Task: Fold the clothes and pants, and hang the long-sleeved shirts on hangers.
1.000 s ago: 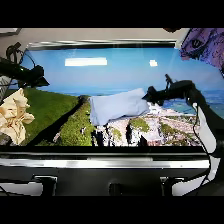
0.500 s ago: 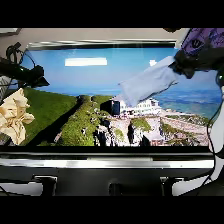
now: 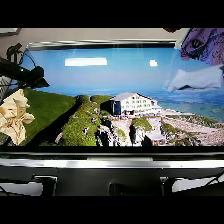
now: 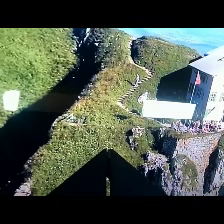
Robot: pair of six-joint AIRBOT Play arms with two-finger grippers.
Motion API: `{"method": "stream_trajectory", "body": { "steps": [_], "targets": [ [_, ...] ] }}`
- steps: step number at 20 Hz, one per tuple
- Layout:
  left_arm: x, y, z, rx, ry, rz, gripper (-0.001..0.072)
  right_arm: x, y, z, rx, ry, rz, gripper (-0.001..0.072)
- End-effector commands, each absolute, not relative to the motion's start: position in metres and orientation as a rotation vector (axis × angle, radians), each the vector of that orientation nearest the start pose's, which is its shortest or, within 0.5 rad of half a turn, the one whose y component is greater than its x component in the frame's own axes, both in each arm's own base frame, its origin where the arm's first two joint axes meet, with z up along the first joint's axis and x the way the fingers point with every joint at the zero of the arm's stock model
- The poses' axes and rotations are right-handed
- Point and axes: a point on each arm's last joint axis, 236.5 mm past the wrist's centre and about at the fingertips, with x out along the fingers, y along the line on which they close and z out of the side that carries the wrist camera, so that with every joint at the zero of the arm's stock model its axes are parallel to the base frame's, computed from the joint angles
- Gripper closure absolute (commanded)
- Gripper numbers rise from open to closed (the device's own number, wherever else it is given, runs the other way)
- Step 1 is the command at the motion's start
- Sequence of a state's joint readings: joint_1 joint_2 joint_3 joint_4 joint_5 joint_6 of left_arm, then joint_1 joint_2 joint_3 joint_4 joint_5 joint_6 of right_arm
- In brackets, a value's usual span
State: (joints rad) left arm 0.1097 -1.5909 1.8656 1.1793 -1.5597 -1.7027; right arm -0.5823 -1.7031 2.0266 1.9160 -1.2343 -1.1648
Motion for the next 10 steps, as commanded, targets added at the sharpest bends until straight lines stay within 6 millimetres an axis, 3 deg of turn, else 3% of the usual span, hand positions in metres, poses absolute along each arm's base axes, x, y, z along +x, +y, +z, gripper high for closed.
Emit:
{"method": "stream_trajectory", "body": {
  "steps": [1, 3, 5, 10],
  "targets": [
    [0.454, -0.040, 0.117, -0.436, 1.271, -0.157, 0.0689, 0.411, -0.314, 0.108, 0.837, 0.901, -0.766, 0.0679],
    [0.454, -0.040, 0.117, -0.436, 1.271, -0.157, 0.0689, 0.374, -0.328, 0.085, 0.862, 0.967, -0.839, 0.0679],
    [0.454, -0.040, 0.117, -0.437, 1.271, -0.157, 0.0689, 0.337, -0.328, 0.059, 0.883, 1.032, -0.903, 0.0679],
    [0.454, -0.040, 0.117, -0.437, 1.271, -0.157, 0.0689, 0.245, -0.287, -0.009, 0.877, 1.169, -1.065, 0.0678]
  ]
}}
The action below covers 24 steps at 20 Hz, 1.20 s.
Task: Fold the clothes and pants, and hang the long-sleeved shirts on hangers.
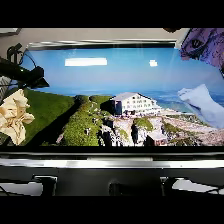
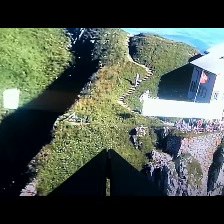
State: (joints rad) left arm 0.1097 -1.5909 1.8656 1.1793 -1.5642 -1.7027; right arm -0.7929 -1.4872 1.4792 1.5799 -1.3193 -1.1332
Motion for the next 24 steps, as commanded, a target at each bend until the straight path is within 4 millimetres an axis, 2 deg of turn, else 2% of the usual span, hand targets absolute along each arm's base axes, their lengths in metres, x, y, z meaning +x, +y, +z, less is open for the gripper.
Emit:
{"method": "stream_trajectory", "body": {
  "steps": [1, 4, 9, 15, 21, 22, 23, 24],
  "targets": [
    [0.454, -0.040, 0.117, -0.437, 1.271, -0.157, 0.0688, 0.234, -0.277, -0.018, 0.898, 1.167, -1.088, 0.0680],
    [0.454, -0.040, 0.117, -0.437, 1.271, -0.157, 0.0689, 0.202, -0.256, -0.040, 0.917, 1.195, -1.152, 0.0680],
    [0.454, -0.040, 0.117, -0.437, 1.271, -0.157, 0.0689, 0.165, -0.246, -0.051, 0.847, 1.308, -1.211, 0.0680],
    [0.454, -0.040, 0.117, -0.437, 1.271, -0.157, 0.0689, 0.155, -0.248, -0.050, 0.808, 1.344, -1.229, 0.0679],
    [0.454, -0.040, 0.117, -0.437, 1.271, -0.157, 0.0689, 0.145, -0.260, -0.045, 0.695, 1.384, -1.227, 0.0675],
    [0.454, -0.041, 0.117, -0.437, 1.271, -0.157, 0.0688, 0.143, -0.262, -0.044, 0.678, 1.392, -1.225, 0.0643],
    [0.454, -0.041, 0.117, -0.436, 1.271, -0.157, 0.0689, 0.141, -0.264, -0.043, 0.663, 1.395, -1.232, 0.0518],
    [0.454, -0.041, 0.117, -0.436, 1.271, -0.158, 0.0689, 0.137, -0.265, -0.042, 0.634, 1.415, -1.228, 0.0308]
  ]
}}
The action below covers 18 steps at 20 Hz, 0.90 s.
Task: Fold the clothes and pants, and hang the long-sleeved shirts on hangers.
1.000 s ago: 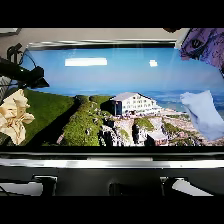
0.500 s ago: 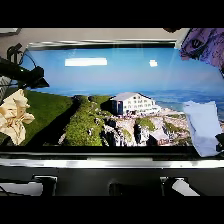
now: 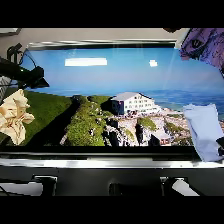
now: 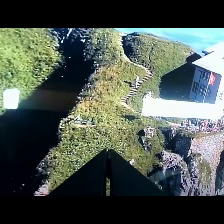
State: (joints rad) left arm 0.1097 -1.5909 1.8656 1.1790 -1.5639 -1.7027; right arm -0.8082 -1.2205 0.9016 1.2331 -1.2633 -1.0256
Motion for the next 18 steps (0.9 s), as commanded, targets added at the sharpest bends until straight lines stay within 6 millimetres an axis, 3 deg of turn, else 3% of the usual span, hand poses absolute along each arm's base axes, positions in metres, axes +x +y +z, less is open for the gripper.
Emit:
{"method": "stream_trajectory", "body": {
  "steps": [1, 2, 3, 4, 6, 7, 9, 11, 12, 16, 18],
  "targets": [
    [0.454, -0.041, 0.117, -0.436, 1.271, -0.158, 0.0689, 0.137, -0.270, -0.038, 0.582, 1.433, -1.204, 0.0247],
    [0.454, -0.041, 0.117, -0.436, 1.271, -0.158, 0.0689, 0.139, -0.278, -0.029, 0.535, 1.431, -1.191, 0.0247],
    [0.455, -0.041, 0.117, -0.436, 1.270, -0.158, 0.0689, 0.153, -0.291, -0.013, 0.510, 1.372, -1.179, 0.0257],
    [0.455, -0.041, 0.117, -0.436, 1.268, -0.157, 0.0689, 0.176, -0.301, 0.005, 0.518, 1.282, -1.147, 0.0311],
    [0.457, -0.042, 0.118, -0.435, 1.260, -0.159, 0.0689, 0.251, -0.306, 0.047, 0.555, 1.047, -0.970, 0.0459],
    [0.458, -0.043, 0.119, -0.433, 1.252, -0.161, 0.0689, 0.293, -0.294, 0.069, 0.536, 0.954, -0.839, 0.0520],
    [0.461, -0.046, 0.125, -0.381, 1.214, -0.200, 0.0690, 0.356, -0.251, 0.101, 0.447, 0.877, -0.625, 0.0539],
    [0.463, -0.053, 0.135, -0.278, 1.163, -0.255, 0.0690, 0.398, -0.186, 0.112, 0.348, 0.879, -0.451, 0.0676],
    [0.463, -0.054, 0.141, -0.217, 1.136, -0.260, 0.0691, 0.411, -0.155, 0.113, 0.308, 0.889, -0.378, 0.0676],
    [0.461, -0.063, 0.168, -0.067, 1.036, -0.269, 0.0691, 0.431, -0.037, 0.110, 0.166, 0.946, -0.116, 0.0676],
    [0.461, -0.068, 0.183, -0.059, 0.987, -0.274, 0.0691, 0.429, 0.004, 0.110, 0.105, 0.963, -0.020, 0.0676]
  ]
}}
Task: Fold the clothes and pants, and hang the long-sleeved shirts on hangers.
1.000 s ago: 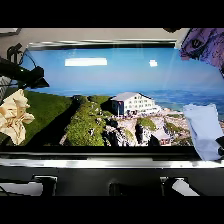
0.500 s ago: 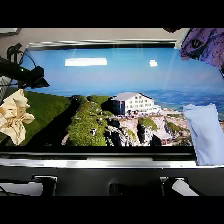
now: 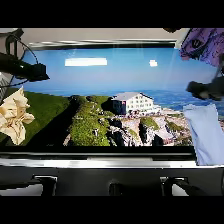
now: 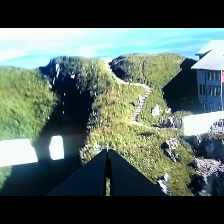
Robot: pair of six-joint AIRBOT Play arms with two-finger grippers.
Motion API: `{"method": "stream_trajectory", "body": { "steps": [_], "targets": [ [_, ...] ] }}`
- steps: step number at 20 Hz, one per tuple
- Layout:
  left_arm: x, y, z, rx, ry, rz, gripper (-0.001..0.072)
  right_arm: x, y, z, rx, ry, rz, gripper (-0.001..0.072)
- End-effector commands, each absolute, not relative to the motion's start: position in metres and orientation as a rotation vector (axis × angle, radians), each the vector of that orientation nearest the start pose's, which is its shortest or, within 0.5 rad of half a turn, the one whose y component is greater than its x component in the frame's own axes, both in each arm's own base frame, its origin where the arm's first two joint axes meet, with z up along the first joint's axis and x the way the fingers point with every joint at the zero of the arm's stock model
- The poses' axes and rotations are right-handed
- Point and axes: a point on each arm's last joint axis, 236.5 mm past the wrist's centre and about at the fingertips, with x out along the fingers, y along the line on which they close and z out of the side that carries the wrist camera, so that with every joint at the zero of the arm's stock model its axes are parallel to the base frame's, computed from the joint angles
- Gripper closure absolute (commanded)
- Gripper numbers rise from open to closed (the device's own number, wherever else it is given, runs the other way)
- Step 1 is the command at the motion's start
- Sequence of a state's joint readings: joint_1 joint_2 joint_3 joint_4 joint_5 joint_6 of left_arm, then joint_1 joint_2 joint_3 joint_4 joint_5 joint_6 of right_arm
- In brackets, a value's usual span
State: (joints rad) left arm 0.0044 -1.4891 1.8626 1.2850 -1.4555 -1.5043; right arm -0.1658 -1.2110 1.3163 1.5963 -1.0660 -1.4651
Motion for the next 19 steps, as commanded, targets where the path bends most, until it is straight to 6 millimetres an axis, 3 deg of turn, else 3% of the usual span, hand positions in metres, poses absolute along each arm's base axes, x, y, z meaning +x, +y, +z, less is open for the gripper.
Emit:
{"method": "stream_trajectory", "body": {
  "steps": [1, 5, 19],
  "targets": [
    [0.459, -0.070, 0.187, -0.056, 0.978, -0.278, 0.0691, 0.428, 0.019, 0.112, 0.081, 0.961, 0.016, 0.0676],
    [0.457, -0.066, 0.192, -0.044, 0.967, -0.266, 0.0689, 0.427, 0.042, 0.126, 0.083, 0.919, 0.069, 0.0676],
    [0.457, -0.066, 0.187, -0.046, 0.985, -0.267, 0.0687, 0.429, 0.038, 0.132, 0.067, 0.894, 0.065, 0.0676]
  ]
}}
